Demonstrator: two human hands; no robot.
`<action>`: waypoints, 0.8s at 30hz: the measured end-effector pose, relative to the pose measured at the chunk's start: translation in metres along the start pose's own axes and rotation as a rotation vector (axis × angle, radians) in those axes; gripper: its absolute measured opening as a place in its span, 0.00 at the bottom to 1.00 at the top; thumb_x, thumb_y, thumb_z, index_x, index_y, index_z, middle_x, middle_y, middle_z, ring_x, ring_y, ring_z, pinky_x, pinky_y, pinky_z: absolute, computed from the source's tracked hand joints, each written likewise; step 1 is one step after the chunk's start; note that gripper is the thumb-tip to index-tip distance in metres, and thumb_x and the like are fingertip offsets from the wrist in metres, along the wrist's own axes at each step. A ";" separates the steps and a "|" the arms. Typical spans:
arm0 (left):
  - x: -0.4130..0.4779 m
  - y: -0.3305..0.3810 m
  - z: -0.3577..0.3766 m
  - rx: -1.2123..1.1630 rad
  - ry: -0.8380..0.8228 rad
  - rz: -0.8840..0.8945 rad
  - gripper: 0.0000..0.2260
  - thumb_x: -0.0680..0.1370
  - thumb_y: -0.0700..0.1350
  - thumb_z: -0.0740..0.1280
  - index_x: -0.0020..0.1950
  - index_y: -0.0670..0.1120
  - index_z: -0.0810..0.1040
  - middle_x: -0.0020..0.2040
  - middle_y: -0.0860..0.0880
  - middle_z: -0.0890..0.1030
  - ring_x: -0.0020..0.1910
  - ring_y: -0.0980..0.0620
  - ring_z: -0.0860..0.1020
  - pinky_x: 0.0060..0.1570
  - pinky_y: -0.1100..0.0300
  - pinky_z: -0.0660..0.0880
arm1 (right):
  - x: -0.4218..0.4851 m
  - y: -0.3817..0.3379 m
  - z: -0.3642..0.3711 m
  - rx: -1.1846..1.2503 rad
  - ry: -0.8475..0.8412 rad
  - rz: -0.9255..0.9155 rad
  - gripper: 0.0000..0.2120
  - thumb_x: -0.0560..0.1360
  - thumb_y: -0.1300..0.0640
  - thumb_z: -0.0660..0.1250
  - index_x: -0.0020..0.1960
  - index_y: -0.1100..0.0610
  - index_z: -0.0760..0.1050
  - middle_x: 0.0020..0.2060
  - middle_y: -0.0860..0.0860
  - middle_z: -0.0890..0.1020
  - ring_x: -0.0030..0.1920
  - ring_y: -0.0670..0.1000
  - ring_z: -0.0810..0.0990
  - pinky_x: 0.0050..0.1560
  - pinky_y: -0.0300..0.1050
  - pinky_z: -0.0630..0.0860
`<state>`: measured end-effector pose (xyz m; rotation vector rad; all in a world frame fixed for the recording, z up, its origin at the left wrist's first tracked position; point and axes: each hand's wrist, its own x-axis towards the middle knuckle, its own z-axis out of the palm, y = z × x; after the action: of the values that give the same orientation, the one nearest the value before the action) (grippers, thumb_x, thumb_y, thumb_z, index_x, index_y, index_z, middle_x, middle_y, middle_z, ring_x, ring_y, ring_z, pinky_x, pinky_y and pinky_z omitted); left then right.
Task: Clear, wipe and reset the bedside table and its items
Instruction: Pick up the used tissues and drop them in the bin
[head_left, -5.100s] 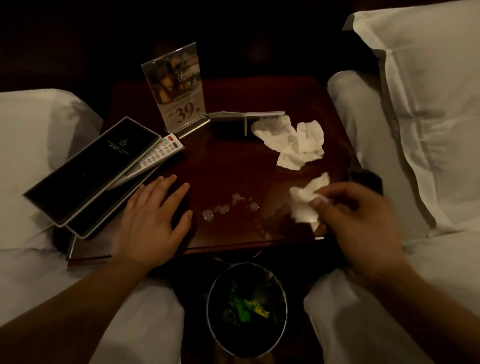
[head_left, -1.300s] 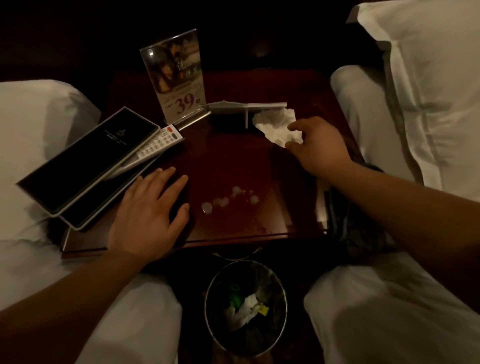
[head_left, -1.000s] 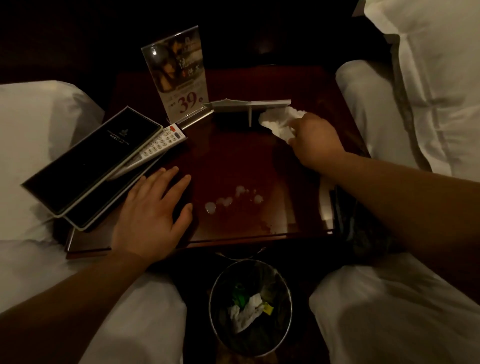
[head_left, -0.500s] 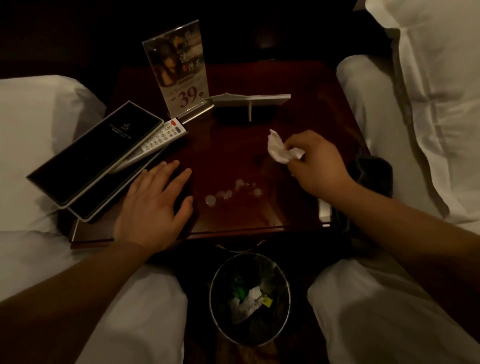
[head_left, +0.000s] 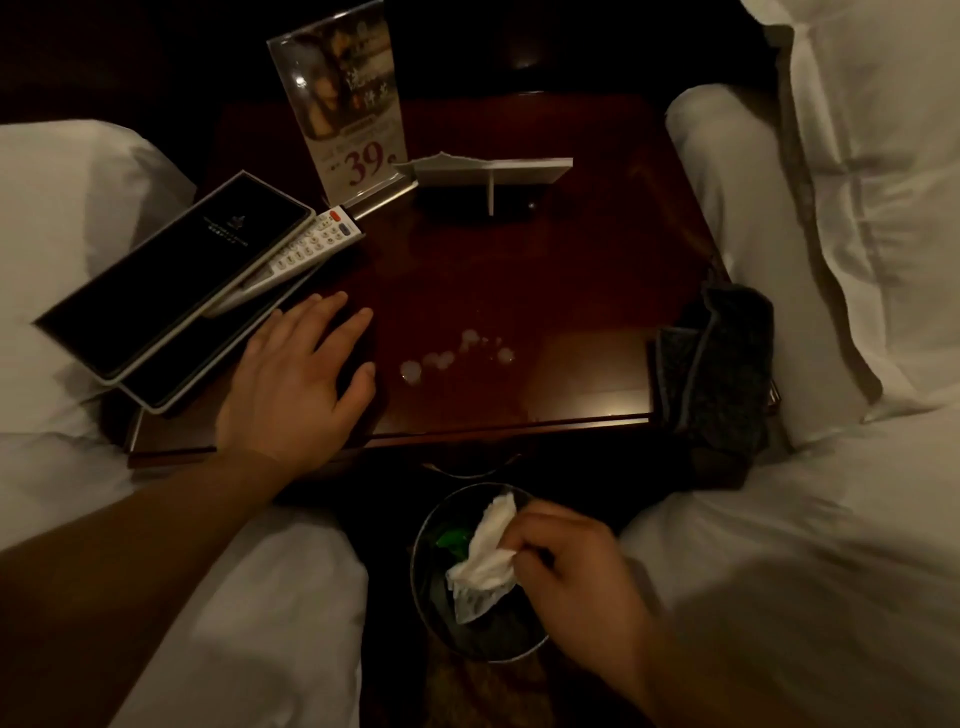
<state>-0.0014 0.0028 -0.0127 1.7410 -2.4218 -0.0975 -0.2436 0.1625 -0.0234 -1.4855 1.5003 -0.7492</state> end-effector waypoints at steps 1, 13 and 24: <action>-0.001 0.000 0.001 0.005 -0.002 0.002 0.26 0.80 0.58 0.53 0.77 0.50 0.67 0.77 0.46 0.67 0.77 0.45 0.62 0.75 0.44 0.58 | -0.001 0.012 0.009 -0.038 -0.029 0.066 0.11 0.71 0.68 0.63 0.39 0.57 0.80 0.37 0.45 0.78 0.41 0.43 0.77 0.42 0.35 0.71; -0.002 -0.002 0.005 -0.014 0.009 0.005 0.27 0.80 0.59 0.52 0.76 0.51 0.68 0.77 0.46 0.67 0.77 0.46 0.62 0.74 0.43 0.59 | 0.003 0.074 0.059 -0.255 -0.265 0.307 0.21 0.75 0.66 0.61 0.66 0.53 0.76 0.67 0.47 0.73 0.65 0.46 0.73 0.64 0.31 0.66; -0.005 0.005 -0.002 -0.016 -0.062 -0.006 0.28 0.79 0.59 0.52 0.77 0.50 0.68 0.77 0.45 0.67 0.77 0.44 0.62 0.76 0.43 0.58 | 0.001 0.031 0.025 -0.103 -0.087 0.181 0.13 0.74 0.62 0.67 0.53 0.48 0.81 0.48 0.41 0.79 0.46 0.39 0.79 0.49 0.27 0.72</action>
<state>-0.0037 0.0095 -0.0102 1.7633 -2.4516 -0.1736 -0.2349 0.1687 -0.0617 -1.4157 1.6020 -0.5005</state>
